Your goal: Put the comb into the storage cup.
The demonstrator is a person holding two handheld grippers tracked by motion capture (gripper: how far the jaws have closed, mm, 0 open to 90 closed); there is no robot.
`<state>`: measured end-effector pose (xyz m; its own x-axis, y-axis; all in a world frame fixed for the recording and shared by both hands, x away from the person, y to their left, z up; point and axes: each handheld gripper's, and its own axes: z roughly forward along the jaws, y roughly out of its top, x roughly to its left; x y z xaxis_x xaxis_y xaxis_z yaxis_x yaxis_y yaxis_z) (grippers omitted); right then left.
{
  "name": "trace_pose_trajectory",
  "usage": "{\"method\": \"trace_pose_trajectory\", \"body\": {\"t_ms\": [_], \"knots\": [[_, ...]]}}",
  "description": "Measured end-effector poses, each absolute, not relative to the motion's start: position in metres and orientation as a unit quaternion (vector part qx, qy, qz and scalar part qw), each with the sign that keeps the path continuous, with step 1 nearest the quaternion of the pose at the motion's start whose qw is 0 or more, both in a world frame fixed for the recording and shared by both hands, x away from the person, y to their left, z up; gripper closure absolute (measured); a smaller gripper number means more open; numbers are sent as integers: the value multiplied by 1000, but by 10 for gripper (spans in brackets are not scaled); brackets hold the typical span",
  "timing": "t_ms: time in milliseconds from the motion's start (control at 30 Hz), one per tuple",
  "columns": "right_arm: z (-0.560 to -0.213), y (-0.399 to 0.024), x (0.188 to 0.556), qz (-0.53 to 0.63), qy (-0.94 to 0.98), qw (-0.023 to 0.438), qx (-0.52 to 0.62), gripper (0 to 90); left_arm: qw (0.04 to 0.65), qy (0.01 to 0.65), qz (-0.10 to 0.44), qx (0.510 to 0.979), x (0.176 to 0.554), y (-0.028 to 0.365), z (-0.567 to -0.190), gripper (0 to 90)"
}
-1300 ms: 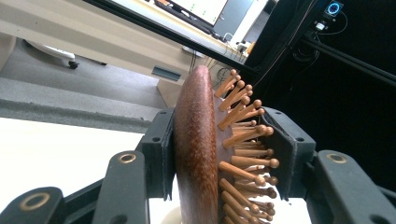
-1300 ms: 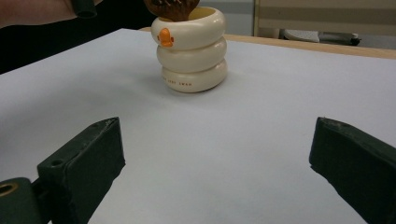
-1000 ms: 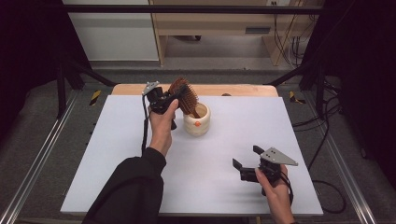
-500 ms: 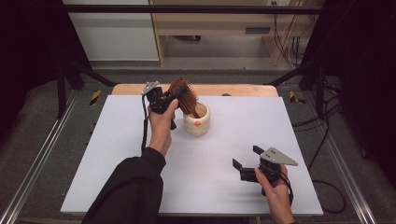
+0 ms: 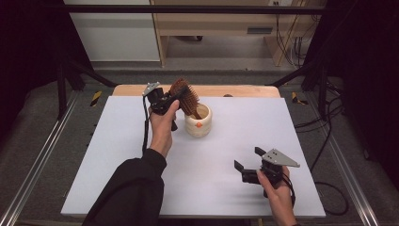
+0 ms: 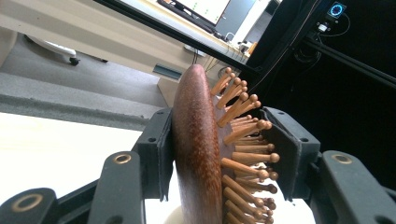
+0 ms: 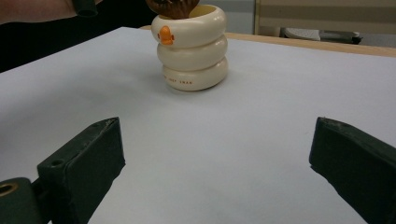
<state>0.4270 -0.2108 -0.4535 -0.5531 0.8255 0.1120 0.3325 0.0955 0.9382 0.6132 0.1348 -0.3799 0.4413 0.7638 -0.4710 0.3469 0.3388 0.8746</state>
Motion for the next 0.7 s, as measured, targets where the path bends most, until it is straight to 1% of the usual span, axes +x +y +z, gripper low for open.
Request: {"method": "trace_pose_trajectory", "body": {"t_ms": [400,700], "knots": [[-454,-211,427,531,703,232,412,35,642,501,167,555,613,136,-381,439],[-454,-210,427,531,704,230,412,35,642,497,168,559,613,135,-381,397]]}}
